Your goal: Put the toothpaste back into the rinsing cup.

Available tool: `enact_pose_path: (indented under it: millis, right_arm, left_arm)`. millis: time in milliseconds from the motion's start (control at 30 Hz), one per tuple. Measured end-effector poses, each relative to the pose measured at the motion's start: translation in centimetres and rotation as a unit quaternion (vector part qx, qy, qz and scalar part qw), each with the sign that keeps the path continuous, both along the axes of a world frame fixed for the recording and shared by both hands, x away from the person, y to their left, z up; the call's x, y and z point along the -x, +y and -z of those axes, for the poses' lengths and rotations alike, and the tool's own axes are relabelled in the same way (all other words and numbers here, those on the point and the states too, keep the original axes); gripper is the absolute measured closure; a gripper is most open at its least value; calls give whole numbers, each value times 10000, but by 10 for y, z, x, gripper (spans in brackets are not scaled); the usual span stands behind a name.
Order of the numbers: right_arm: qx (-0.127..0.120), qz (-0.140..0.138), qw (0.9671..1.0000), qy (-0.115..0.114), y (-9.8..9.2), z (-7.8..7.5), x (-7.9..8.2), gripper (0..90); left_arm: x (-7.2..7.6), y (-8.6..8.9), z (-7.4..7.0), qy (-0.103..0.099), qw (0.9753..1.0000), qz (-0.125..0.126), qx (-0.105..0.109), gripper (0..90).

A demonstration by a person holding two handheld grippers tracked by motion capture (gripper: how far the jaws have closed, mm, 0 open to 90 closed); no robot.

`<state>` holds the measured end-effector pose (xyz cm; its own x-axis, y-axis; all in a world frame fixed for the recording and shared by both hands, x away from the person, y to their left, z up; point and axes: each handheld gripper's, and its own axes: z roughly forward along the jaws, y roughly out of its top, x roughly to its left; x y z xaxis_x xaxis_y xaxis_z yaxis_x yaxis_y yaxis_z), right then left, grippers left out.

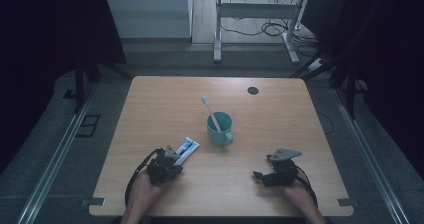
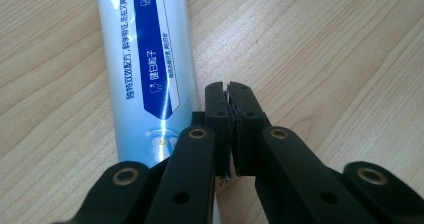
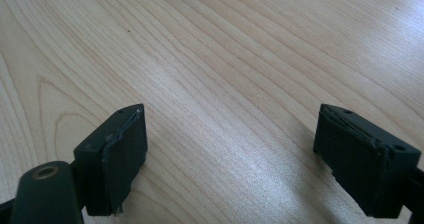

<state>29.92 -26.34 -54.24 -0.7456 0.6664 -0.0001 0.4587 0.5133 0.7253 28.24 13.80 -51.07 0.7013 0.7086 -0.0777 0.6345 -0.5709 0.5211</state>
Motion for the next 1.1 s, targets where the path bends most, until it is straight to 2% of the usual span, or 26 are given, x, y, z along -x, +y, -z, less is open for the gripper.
enact_pose_path:
  millis: [200, 367, 533, 700, 767, 900, 1100]
  right_arm:
    - [0, 1, 10000, 2, 0, 0, 0, 138]
    - [-1, 0, 10000, 2, 0, 0, 0, 138]
    - [-1, 0, 10000, 1, 0, 0, 0, 138]
    - [0, 3, 10000, 5, 0, 0, 0, 138]
    - [-1, 5, 10000, 7, 0, 0, 0, 138]
    - [-11, 13, 10000, 10, 0, 0, 0, 138]
    - [-2, 5, 10000, 11, 0, 0, 0, 138]
  left_arm:
    - [-2, 0, -7, -22, 10000, 3, 30, 827]
    - [-5, 1, -17, -81, 10000, -44, 19, 751]
    - [-12, 2, -26, 11, 9997, -77, -231, 650]
    - [-22, 4, -28, 313, 9990, -136, -303, 555]
    - [-25, 3, -28, 395, 9983, -140, -413, 516]
    - [-33, 0, -26, 598, 9960, -160, -639, 466]
    - [-43, -4, -23, 899, 9925, -182, -808, 397]
